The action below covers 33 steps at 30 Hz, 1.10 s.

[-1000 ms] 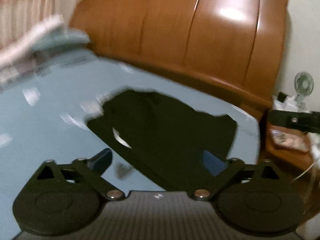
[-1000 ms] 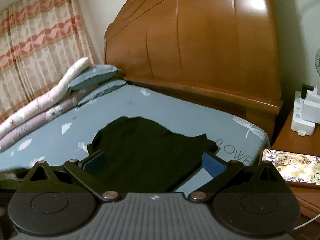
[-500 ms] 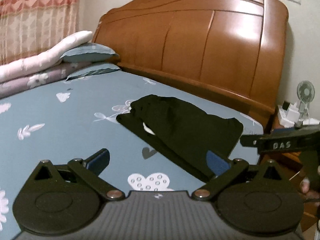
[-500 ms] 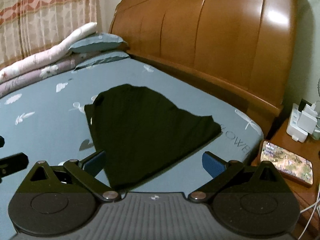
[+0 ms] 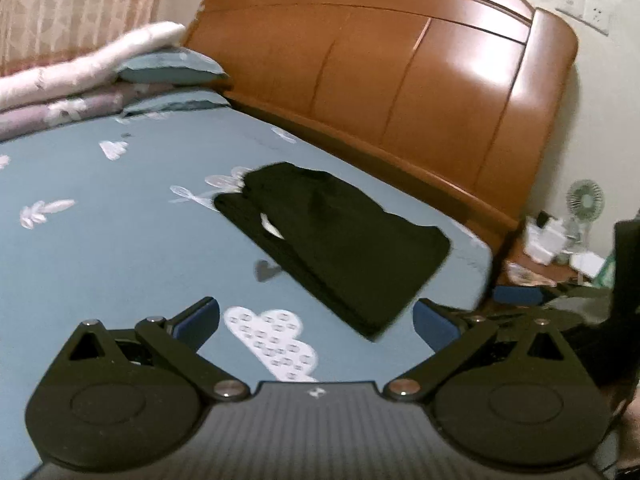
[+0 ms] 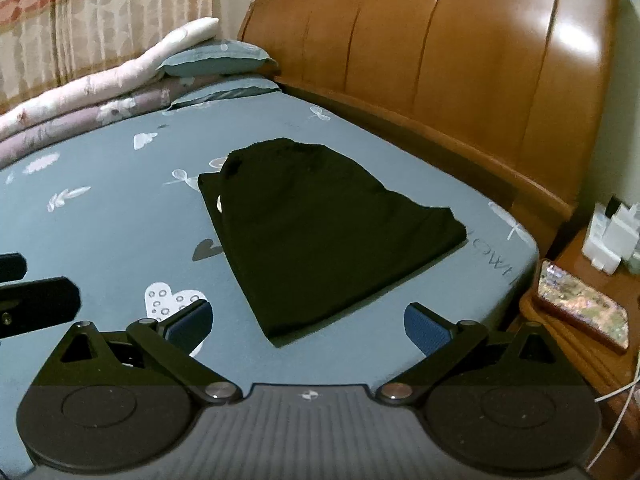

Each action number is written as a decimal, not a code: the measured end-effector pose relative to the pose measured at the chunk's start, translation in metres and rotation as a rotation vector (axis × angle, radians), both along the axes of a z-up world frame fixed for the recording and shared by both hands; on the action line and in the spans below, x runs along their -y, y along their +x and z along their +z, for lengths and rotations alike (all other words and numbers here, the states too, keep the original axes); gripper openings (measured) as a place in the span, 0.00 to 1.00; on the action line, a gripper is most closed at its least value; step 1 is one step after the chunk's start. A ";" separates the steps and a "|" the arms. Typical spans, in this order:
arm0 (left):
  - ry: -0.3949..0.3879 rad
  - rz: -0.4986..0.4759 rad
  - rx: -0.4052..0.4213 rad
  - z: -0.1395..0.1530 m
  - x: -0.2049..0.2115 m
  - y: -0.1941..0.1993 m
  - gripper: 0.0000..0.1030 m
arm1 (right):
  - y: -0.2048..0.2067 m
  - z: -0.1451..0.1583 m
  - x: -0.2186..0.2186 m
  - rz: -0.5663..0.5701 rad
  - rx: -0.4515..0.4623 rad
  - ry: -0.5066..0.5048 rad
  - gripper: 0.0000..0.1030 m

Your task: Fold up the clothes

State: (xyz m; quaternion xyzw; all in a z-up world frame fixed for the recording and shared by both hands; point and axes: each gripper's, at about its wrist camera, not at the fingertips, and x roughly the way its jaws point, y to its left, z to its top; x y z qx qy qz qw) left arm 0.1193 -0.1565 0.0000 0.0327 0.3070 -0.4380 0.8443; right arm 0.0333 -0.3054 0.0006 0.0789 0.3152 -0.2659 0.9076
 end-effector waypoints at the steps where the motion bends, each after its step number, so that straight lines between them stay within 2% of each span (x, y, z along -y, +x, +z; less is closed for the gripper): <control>1: 0.004 0.006 0.000 0.001 0.002 -0.003 0.99 | -0.002 0.000 -0.001 0.000 0.000 -0.005 1.00; 13: 0.094 0.047 -0.006 0.009 0.011 -0.009 0.99 | -0.022 0.012 -0.002 -0.009 0.044 -0.006 1.00; 17: 0.127 0.039 -0.034 0.006 0.010 -0.008 0.99 | -0.026 0.017 -0.005 -0.006 0.059 -0.001 1.00; 33: 0.228 -0.056 -0.097 -0.010 0.033 0.024 0.99 | -0.016 0.012 0.000 -0.054 0.008 -0.007 1.00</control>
